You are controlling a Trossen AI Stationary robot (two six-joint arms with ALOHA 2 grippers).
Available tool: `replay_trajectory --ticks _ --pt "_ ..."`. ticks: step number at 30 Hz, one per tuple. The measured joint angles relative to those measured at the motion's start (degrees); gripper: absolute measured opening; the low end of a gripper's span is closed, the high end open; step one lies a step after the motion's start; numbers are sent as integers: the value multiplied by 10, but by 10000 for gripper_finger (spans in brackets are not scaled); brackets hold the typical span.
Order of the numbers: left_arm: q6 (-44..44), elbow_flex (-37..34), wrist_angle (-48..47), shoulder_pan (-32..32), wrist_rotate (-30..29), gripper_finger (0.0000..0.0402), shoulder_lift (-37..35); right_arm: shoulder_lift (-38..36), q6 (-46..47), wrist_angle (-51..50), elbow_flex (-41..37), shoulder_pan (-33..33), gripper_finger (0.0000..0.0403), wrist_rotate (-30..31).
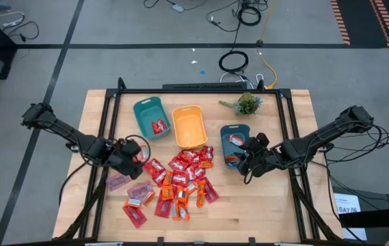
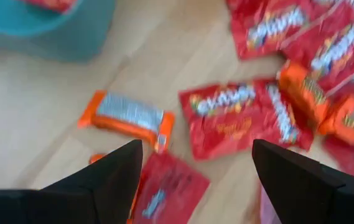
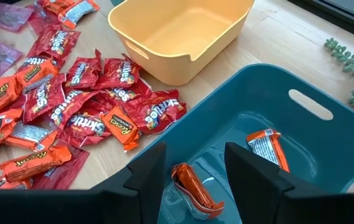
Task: Sort candy
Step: Put the red wrapper candy into the yellow bin
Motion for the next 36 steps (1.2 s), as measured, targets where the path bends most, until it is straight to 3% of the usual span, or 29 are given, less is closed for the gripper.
replay_trajectory --ticks 16,23,31,36 --pt "122 -53 2 0 45 311 1 0 0 8 0 0 157 0" --pt "188 -78 71 0 63 311 7 0 0 8 0 0 157 0" --pt "259 -81 87 0 63 311 69 0 0 8 0 0 157 0" --pt "273 -81 89 0 95 311 119 0 0 8 0 0 157 0"
